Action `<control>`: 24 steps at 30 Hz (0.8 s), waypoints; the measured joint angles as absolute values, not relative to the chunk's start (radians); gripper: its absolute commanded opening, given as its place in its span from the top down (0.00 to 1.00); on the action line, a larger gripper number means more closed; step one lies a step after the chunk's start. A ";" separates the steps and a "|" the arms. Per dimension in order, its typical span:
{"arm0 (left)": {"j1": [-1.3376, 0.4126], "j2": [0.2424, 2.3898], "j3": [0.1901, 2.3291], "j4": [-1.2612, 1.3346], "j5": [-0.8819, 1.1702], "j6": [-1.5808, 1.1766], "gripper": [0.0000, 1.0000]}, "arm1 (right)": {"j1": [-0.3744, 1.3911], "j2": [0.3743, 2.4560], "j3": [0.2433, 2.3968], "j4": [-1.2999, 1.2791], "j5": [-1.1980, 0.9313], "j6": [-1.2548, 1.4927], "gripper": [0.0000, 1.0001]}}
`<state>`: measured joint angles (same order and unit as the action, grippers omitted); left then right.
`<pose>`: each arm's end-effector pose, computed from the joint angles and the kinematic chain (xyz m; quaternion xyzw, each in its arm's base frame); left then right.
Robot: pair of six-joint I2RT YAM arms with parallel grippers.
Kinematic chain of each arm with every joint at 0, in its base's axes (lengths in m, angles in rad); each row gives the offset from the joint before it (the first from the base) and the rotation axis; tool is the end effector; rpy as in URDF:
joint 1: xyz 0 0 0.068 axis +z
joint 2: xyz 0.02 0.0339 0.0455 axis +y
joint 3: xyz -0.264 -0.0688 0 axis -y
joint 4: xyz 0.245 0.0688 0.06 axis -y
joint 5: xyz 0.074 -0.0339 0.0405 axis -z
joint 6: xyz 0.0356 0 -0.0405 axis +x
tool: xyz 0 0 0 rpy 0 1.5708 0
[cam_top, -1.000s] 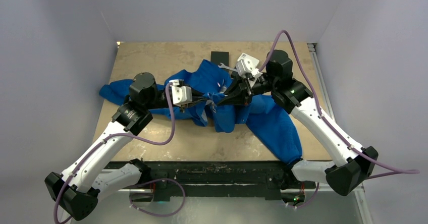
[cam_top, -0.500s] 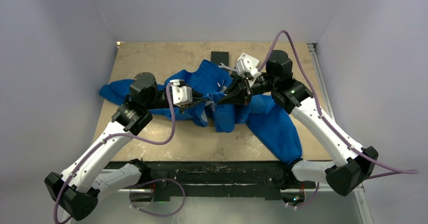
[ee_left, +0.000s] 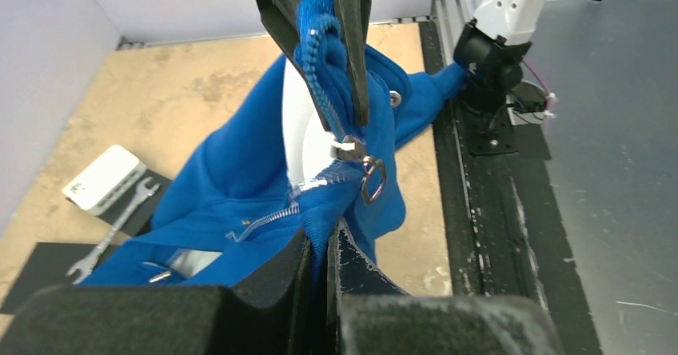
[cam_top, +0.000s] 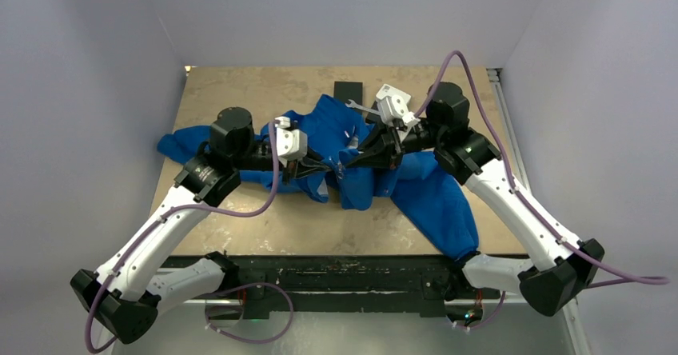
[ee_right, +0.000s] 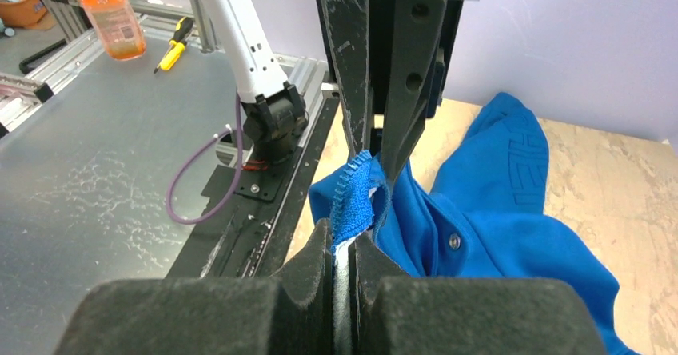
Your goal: Zip up the jacket
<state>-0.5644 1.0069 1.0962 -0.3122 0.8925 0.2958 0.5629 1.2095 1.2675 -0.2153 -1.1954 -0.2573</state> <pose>0.1639 -0.1366 0.3969 0.5387 0.5283 -0.4096 0.5127 0.1969 0.1634 0.4209 -0.5858 0.4308 0.5047 0.4654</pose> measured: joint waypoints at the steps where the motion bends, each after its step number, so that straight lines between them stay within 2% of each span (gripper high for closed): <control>1: -0.564 1.011 1.096 -0.320 0.902 0.294 1.00 | 0.563 1.204 1.262 -0.206 -1.197 -0.249 1.00; 19: -0.566 1.040 1.082 -0.249 0.989 0.084 1.00 | 0.563 1.192 1.202 -0.112 -1.138 -0.171 1.00; 24: -0.567 1.024 1.073 -0.276 0.891 0.071 1.00 | 0.563 1.192 1.208 -0.160 -1.082 -0.205 1.00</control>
<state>-0.5674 1.0237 1.0729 -0.2760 0.8906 0.0708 0.5629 1.1915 1.2079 -0.1604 -1.0824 -0.2054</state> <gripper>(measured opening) 0.028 0.071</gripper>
